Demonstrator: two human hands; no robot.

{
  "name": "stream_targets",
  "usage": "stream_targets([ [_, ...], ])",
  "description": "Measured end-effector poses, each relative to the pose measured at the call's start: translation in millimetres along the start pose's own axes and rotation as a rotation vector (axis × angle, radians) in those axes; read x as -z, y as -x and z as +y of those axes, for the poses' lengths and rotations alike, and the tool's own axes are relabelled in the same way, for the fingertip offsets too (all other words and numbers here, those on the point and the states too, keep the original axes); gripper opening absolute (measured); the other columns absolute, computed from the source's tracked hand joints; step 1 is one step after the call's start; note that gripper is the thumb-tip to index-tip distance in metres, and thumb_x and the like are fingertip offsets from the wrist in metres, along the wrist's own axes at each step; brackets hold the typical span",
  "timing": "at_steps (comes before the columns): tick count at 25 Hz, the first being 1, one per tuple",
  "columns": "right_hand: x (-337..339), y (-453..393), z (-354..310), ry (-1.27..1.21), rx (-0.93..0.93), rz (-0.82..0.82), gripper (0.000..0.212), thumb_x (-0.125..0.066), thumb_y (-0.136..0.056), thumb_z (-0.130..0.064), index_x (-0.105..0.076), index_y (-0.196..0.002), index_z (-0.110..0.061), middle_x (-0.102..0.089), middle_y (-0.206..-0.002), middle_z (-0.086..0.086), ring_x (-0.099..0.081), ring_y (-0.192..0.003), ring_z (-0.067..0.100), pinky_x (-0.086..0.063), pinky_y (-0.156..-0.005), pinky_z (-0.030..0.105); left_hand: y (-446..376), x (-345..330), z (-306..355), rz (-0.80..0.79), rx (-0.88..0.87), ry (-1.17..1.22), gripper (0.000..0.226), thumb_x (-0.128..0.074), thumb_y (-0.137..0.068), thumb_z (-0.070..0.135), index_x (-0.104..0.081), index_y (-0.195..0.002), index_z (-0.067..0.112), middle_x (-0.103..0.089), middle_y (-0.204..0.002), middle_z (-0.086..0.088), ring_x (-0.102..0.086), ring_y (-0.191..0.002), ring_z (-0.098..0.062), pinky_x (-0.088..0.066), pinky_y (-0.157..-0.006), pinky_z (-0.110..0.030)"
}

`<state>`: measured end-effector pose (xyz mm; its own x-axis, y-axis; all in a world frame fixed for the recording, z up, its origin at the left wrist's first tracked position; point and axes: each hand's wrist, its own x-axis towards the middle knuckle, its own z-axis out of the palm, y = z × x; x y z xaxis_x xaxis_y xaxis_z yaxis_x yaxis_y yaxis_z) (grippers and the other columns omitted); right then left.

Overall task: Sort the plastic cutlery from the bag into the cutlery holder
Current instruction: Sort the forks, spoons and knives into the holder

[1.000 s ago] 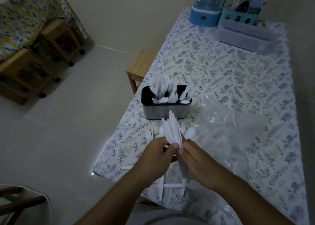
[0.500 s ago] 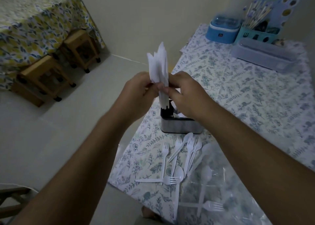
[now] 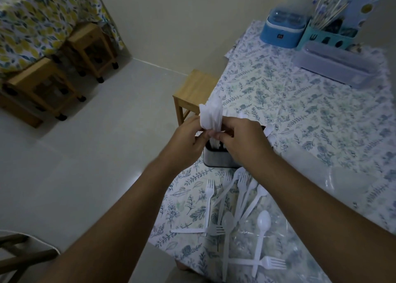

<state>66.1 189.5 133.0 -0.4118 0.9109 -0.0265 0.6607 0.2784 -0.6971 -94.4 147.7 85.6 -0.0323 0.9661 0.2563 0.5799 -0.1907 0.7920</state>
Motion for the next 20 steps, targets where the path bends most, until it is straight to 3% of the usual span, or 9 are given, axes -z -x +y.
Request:
stream_targets([
  [5,-5.3,-1.0,6.8,0.162,0.032,0.026,0.026,-0.073,-0.09,-0.024,-0.07,-0.111,-0.009,-0.056,-0.106,0.004,-0.057,-0.088,0.018,-0.042,-0.071,0.027,0.7,-0.5,1.8,-0.092,0.081,-0.059,0.015,-0.06,-0.099,0.016,-0.071,-0.109,0.017,-0.067,-0.106,0.0,-0.06,-0.099,-0.014,-0.051,-0.085,-0.025],
  [9,-3.9,2.3,12.1,0.121,0.008,0.019,0.053,-0.082,-0.083,-0.023,-0.065,-0.131,-0.009,-0.052,-0.116,0.002,-0.056,-0.096,0.015,-0.044,-0.081,0.026,0.6,-0.7,5.0,-0.165,0.149,-0.251,0.006,-0.061,-0.098,0.023,-0.063,-0.094,0.02,-0.058,-0.092,0.003,-0.055,-0.085,-0.016,-0.045,-0.071,-0.029],
  [11,-0.6,2.2,13.4,0.099,-0.004,0.031,0.059,-0.084,-0.081,-0.023,-0.062,-0.135,-0.012,-0.054,-0.124,0.005,-0.06,-0.101,0.017,-0.048,-0.086,0.028,2.7,0.0,10.6,-0.164,0.177,-0.264,0.012,-0.063,-0.097,0.026,-0.066,-0.106,0.018,-0.057,-0.097,0.004,-0.057,-0.087,-0.016,-0.048,-0.073,-0.028],
  [14,3.6,5.1,14.9,0.104,0.006,0.062,0.061,-0.085,-0.079,-0.022,-0.062,-0.135,-0.014,-0.054,-0.125,0.006,-0.06,-0.097,0.017,-0.042,-0.08,0.024,8.1,2.3,14.3,-0.18,0.225,-0.305,0.047,-0.07,-0.092,0.033,-0.058,-0.135,0.016,-0.059,-0.117,-0.001,-0.06,-0.103,-0.017,-0.053,-0.087,-0.032],
  [17,10.2,12.6,13.9,0.085,0.022,0.104,0.062,-0.088,-0.077,-0.021,-0.063,-0.133,-0.016,-0.054,-0.118,0.004,-0.057,-0.09,0.016,-0.046,-0.08,0.026,23.3,3.2,21.8,-0.065,0.296,-0.276,0.07,-0.076,-0.086,0.037,-0.045,-0.147,0.023,-0.053,-0.127,0.005,-0.056,-0.108,-0.009,-0.051,-0.093,-0.025],
  [18,12.8,16.7,13.4,0.071,0.028,0.118,0.06,-0.088,-0.076,-0.022,-0.063,-0.131,-0.017,-0.053,-0.116,0.002,-0.055,-0.087,0.014,-0.048,-0.08,0.026,33.2,2.3,24.7,0.019,0.305,-0.237,0.065,-0.077,-0.086,0.034,-0.048,-0.143,0.024,-0.052,-0.122,0.009,-0.056,-0.102,-0.005,-0.049,-0.089,-0.018],
  [20,17.5,29.8,13.5,0.02,0.047,0.166,0.051,-0.086,-0.079,-0.026,-0.064,-0.125,-0.02,-0.053,-0.11,-0.001,-0.053,-0.077,0.009,-0.046,-0.076,0.013,59.0,-3.0,26.0,0.156,0.318,-0.198,0.039,-0.073,-0.09,0.028,-0.058,-0.125,0.024,-0.054,-0.108,0.012,-0.057,-0.089,-0.002,-0.046,-0.076,-0.011],
])
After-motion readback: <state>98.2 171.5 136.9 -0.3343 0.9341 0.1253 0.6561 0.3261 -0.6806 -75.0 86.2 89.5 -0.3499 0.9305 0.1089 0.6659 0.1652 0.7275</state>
